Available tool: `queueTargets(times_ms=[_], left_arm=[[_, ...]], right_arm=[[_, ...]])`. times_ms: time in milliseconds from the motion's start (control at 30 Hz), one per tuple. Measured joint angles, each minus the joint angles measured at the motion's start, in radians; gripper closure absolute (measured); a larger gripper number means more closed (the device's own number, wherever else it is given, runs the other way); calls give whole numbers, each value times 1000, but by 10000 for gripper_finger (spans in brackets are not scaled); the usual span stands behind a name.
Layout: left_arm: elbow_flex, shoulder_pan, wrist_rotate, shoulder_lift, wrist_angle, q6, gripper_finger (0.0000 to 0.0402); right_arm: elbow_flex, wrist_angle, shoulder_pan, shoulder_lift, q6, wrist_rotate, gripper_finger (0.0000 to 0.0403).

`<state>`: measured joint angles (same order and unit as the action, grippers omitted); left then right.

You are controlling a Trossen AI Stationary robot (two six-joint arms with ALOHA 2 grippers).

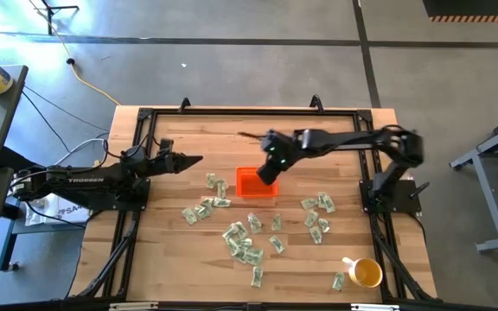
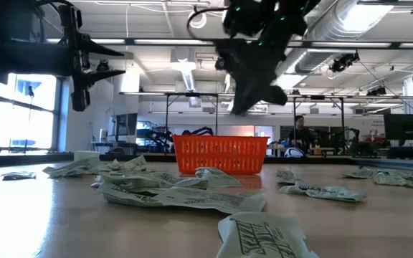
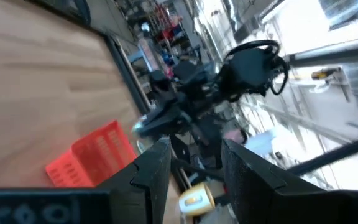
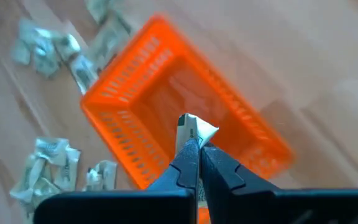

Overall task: Pick and place Stevia / Truvia into bins
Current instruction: Put the stevia packet into the orange bin

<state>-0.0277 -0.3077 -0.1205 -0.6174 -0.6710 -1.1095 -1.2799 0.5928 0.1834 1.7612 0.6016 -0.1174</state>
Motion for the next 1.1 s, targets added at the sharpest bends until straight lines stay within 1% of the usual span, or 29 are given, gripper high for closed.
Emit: queueTargets(times_ms=[133,233,300,367,467,500,567,600,667,733,833,900,1000,1100], left_arm=[[0,0,-54,0,81,0,224],[0,0,-74,0,155,-6,224],[0,0,-76,0,203,-19,224],[0,0,-76,0,236,-17,224],[-1,0,-76,0,295,11,224],[-11,0,-76,0,335,32,224],[-59,0,-73,0,455,91,224],[-96,0,-62,-1,542,132,224],[-190,1,-17,-14,745,231,225],[-304,1,65,-50,952,310,225],[-453,0,159,-145,1152,348,224],[-518,0,180,-224,1209,346,224],[-572,0,177,-358,1215,288,224],[-597,0,134,-490,1217,198,224]], right_arm=[[-59,11,-30,96,-1,16,386],[-97,21,-47,109,-1,91,349],[-123,30,-52,109,0,144,312],[-152,63,-55,102,0,188,265],[-207,152,-56,99,-9,237,187],[-225,196,-60,99,-29,270,161],[-260,275,-80,99,-74,390,116],[-275,306,-91,95,-99,453,97],[-289,359,-105,80,-137,512,67],[-286,416,-105,68,-134,515,52],[-223,443,-79,47,-133,502,47],[-158,417,-57,23,-149,482,48],[-51,331,-21,-30,-179,432,53],[43,276,16,-90,-188,418,58]])
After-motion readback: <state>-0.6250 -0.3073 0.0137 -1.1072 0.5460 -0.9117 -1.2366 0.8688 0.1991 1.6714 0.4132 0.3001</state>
